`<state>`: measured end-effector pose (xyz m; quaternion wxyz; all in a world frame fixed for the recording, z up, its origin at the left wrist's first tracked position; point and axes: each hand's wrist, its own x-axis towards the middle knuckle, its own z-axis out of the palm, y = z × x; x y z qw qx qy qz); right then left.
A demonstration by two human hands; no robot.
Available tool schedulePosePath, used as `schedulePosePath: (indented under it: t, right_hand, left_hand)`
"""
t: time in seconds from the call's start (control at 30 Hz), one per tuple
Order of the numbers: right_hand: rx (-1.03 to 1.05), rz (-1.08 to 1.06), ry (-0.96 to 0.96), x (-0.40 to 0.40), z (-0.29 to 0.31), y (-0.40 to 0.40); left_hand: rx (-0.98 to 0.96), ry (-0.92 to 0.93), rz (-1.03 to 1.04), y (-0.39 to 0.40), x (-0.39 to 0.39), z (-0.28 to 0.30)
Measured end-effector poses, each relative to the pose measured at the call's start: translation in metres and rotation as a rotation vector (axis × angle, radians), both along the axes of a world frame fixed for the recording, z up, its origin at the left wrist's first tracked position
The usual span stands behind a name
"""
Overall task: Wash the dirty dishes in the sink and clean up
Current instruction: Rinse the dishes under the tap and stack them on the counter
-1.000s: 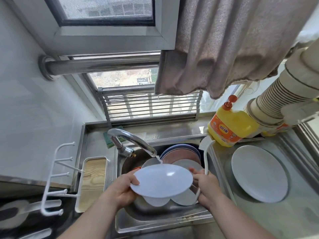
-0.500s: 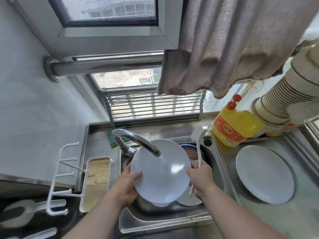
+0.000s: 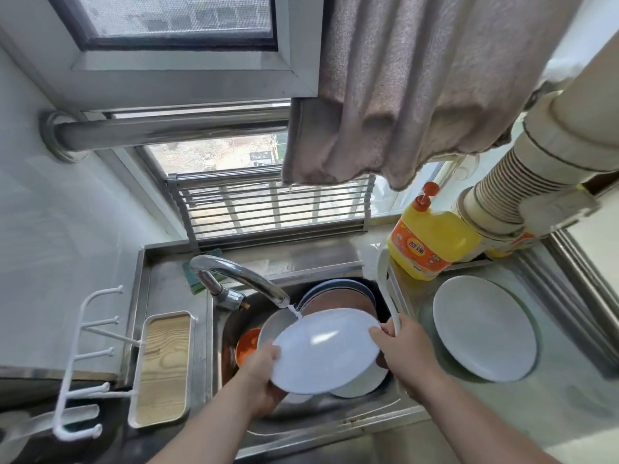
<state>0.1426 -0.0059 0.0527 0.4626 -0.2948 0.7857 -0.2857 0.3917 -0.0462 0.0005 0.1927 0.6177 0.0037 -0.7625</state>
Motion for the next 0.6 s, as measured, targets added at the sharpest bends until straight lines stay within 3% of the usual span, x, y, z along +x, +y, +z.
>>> schedulePosePath:
  t: [0.13,0.2,0.33,0.43,0.6]
  right_hand:
    - [0.132,-0.111,-0.199,-0.018,-0.016,0.017]
    - [0.167,-0.097,-0.207,-0.024,-0.016,0.024]
    - [0.125,-0.041,-0.090,-0.046,-0.007,0.032]
    - [0.150,0.015,-0.022,-0.059,0.000,0.037]
    - [0.078,0.140,0.192,-0.101,0.004,0.056]
  left_hand:
    - [0.190,-0.085,-0.241,0.010,-0.010,-0.012]
    - [0.183,-0.068,-0.380,0.021,-0.016,-0.022]
    - [0.153,-0.006,-0.289,0.032,-0.040,-0.021]
    - [0.197,0.022,-0.434,0.037,-0.053,-0.024]
    - [-0.056,-0.168,-0.451,0.039,-0.103,-0.015]
